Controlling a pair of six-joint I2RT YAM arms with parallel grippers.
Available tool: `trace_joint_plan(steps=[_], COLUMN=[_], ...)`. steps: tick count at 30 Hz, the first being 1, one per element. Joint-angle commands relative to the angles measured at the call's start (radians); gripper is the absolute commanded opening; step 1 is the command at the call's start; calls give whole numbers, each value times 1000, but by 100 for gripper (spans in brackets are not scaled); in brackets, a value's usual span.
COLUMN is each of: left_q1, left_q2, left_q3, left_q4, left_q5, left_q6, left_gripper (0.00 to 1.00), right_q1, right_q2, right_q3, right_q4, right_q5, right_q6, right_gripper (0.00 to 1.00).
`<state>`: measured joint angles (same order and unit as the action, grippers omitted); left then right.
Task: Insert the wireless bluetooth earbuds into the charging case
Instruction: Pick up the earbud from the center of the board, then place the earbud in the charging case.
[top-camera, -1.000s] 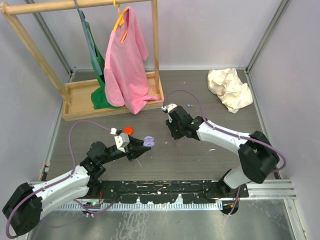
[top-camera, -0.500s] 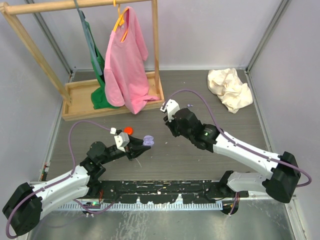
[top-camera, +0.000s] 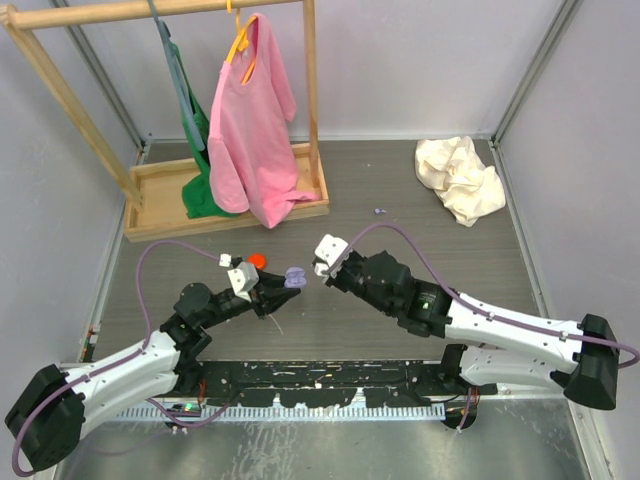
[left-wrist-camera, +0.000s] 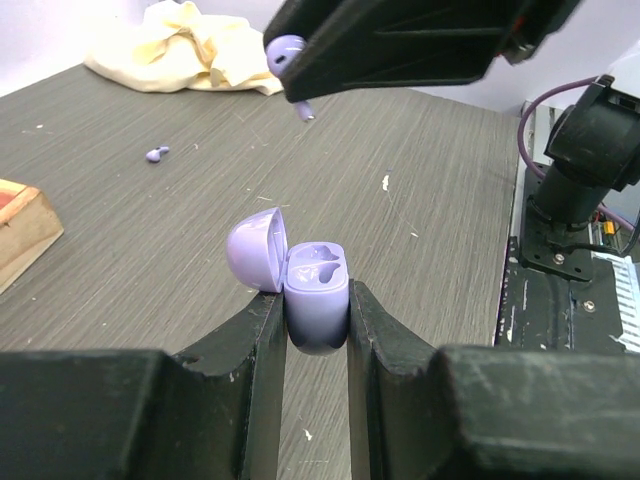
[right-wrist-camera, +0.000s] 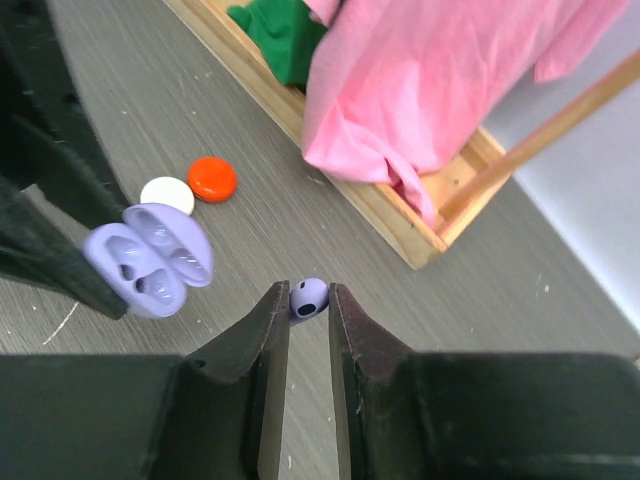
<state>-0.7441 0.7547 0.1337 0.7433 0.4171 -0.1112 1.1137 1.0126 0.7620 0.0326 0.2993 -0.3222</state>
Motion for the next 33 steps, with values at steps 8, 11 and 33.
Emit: trace_joint_plan(steps=[8, 11, 33], left_q1=[-3, -3, -3], left_q2=[-42, -47, -74], left_q3=[-8, -14, -31], left_q4=[75, 85, 134], left_q5=[-75, -74, -4], left_q6=[9, 8, 4], left_gripper=[0, 0, 0], right_q1=[133, 158, 234], right_q2=[-13, 6, 131], right_q3=[-97, -107, -190], right_q4=[410, 456, 674], right_q5=[-7, -15, 54], right_q6=[-259, -294, -377], right_gripper=[13, 13, 12])
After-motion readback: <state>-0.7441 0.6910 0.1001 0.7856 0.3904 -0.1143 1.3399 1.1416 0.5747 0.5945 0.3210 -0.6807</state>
